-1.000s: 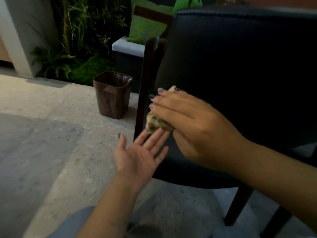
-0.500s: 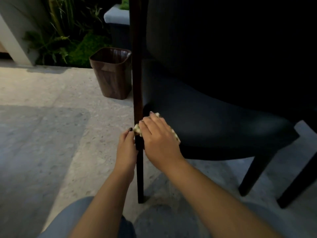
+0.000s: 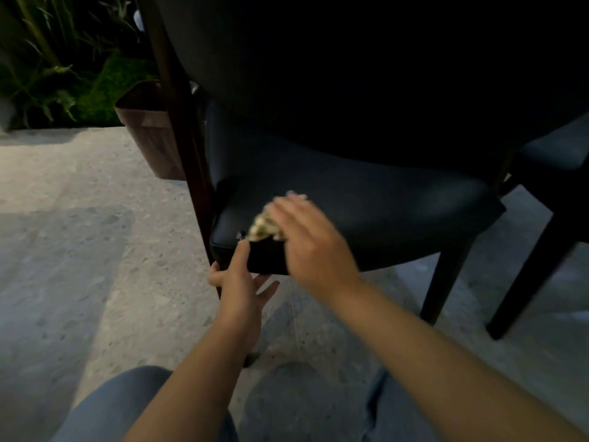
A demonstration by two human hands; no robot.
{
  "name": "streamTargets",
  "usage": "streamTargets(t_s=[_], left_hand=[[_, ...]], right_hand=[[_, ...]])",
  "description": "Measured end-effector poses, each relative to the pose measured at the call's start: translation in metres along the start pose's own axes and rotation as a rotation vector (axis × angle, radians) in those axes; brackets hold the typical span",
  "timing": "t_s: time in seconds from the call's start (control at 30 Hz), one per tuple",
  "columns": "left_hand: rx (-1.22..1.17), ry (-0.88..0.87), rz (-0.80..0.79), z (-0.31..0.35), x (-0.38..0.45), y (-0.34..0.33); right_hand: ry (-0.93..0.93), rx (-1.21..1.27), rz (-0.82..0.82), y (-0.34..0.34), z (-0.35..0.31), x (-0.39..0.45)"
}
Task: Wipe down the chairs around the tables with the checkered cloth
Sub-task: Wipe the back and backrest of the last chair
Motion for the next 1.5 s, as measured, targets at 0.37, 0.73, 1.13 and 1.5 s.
streamTargets(t_s=[0.37,0.73,1.13,1.5], left_hand=[[-0.106,0.008,0.005,-0.004,0.005,-0.009],[0.037,0.002,-0.105,0.003,0.007,0.000],[0.078,-0.019,-0.079,0.000,0.008,0.002],[-0.043,0.058,-0.134,0.010,0.017,0.022]], right_hand=[[0.175,-0.101,0.007,0.046,0.077,-0.040],[-0.505,-0.218,0.123,0.123,0.216,-0.094],[-1.500,0.647,0.873,0.073,0.205,-0.101],[-1.022,0.704,0.577,0.008,-0.012,-0.086]])
Point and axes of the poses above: each hand's wrist, its own x-axis towards the middle knuckle, its own y-axis out of the back of the hand, z = x × y, the point moved 3 cm from there along x, towards the middle knuckle, and after that the axes turned 6 degrees about x, right-handed, at the moved point
